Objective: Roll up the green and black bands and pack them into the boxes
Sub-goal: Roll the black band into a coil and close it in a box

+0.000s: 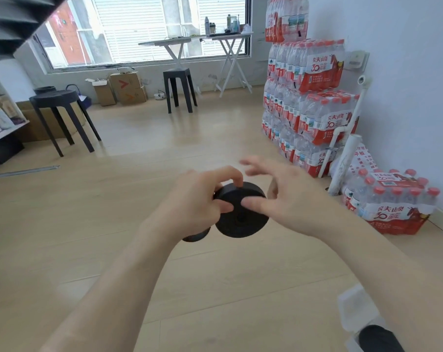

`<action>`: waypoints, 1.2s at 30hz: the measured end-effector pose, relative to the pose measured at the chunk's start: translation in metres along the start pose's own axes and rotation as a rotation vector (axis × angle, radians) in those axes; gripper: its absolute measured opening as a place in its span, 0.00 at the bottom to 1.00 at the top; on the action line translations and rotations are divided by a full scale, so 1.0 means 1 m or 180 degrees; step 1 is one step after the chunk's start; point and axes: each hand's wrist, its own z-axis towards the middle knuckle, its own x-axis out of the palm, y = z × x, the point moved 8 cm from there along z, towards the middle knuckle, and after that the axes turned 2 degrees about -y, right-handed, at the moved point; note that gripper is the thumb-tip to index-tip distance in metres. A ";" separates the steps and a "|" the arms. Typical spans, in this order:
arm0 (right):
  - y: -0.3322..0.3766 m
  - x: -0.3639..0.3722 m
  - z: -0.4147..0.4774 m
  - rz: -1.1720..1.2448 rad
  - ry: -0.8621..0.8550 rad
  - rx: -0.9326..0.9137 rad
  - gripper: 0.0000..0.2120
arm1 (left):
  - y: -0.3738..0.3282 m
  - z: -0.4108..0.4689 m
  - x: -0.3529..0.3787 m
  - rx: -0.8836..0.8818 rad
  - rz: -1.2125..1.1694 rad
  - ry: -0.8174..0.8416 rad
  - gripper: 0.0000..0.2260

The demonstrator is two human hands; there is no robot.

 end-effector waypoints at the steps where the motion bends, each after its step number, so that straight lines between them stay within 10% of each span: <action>1: 0.008 0.008 -0.002 -0.0198 0.0112 -0.0107 0.24 | -0.004 0.000 0.003 0.0107 0.0232 0.0062 0.17; 5: 0.007 0.011 -0.001 -0.0466 0.0142 -0.0019 0.08 | -0.014 0.000 0.007 0.0286 0.0545 0.0161 0.17; 36: -0.042 -0.006 0.001 0.1895 -0.0572 0.0990 0.06 | 0.032 0.004 -0.011 -0.0705 -0.1641 -0.0358 0.11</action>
